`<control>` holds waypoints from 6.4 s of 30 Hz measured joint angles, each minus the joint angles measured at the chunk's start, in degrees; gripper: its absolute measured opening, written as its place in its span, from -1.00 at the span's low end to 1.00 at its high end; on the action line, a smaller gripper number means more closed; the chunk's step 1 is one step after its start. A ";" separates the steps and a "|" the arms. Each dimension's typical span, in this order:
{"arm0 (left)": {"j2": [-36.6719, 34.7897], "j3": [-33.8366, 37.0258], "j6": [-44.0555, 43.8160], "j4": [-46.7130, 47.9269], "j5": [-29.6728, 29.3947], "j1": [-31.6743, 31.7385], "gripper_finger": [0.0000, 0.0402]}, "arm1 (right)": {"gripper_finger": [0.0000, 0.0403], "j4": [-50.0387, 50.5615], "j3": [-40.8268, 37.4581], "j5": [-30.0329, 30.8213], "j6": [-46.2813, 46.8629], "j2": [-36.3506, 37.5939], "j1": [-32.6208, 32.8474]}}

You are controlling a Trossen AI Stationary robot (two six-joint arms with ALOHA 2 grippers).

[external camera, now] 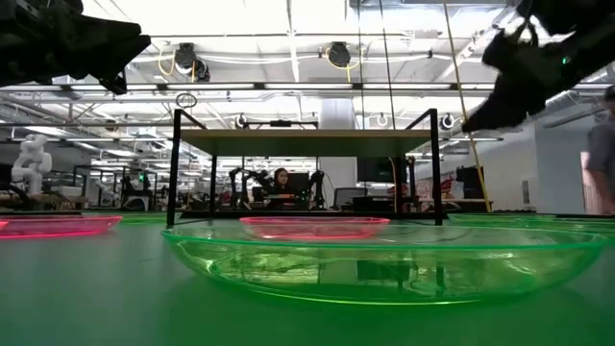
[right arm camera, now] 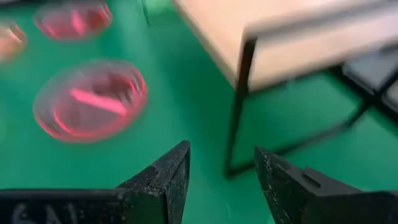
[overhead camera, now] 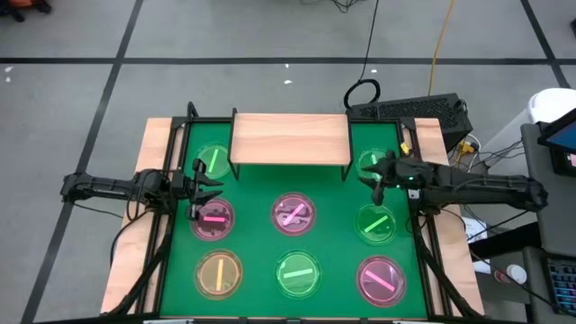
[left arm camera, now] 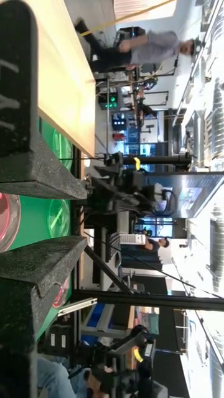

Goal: Place and stack plates onto a shelf
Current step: Put the green plate on the shelf

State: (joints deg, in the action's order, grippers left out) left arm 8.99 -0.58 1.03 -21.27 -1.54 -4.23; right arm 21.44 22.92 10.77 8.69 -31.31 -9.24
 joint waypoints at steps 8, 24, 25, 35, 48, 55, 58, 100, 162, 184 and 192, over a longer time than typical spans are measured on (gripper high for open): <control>0.00 -0.01 2.79 0.01 0.00 0.01 -0.44 | -0.21 2.88 0.09 1.76 3.90 -10.41 -0.02; 0.00 -0.02 6.35 0.00 -0.04 0.02 -0.44 | -0.21 4.34 0.09 13.36 8.22 -27.80 -3.11; 0.00 -0.01 6.35 0.01 -0.04 0.00 -0.44 | -0.21 4.28 0.11 13.33 8.22 -28.41 -3.43; 0.00 -0.02 6.22 0.00 -0.04 0.02 -0.44 | -0.33 3.67 0.11 13.27 8.22 -31.21 -5.06; 0.00 -0.01 6.13 0.00 -0.04 0.01 -0.44 | -0.97 3.73 0.11 13.22 9.72 -31.17 -5.05; 0.00 -0.01 5.96 -0.01 -0.05 0.01 -0.44 | -1.00 3.77 0.11 13.18 11.20 -30.26 -4.94; 0.00 -0.02 5.96 -0.03 -0.07 0.00 -0.44 | -1.00 3.87 0.11 13.16 11.23 -29.15 -4.94; -0.01 0.00 6.63 -3.02 -0.07 0.02 -0.44 | -0.10 6.32 0.17 13.44 11.06 -29.46 -4.47; -0.02 0.00 4.45 -3.02 -0.07 0.02 -0.44 | -1.00 -11.78 14.06 15.27 -0.96 -4.39 -9.03; -0.02 -0.02 4.71 -3.06 -0.07 0.00 -0.44 | -1.00 -23.66 27.54 10.09 -17.90 -36.27 1.16; 0.00 0.00 4.71 -3.09 -0.07 0.00 -0.44 | -1.00 -25.10 27.47 11.06 -19.93 -44.08 1.42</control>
State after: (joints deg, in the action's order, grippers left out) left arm 8.99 -0.58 5.74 -24.37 -1.61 -4.23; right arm -3.66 50.39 21.82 -11.25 -75.38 -7.81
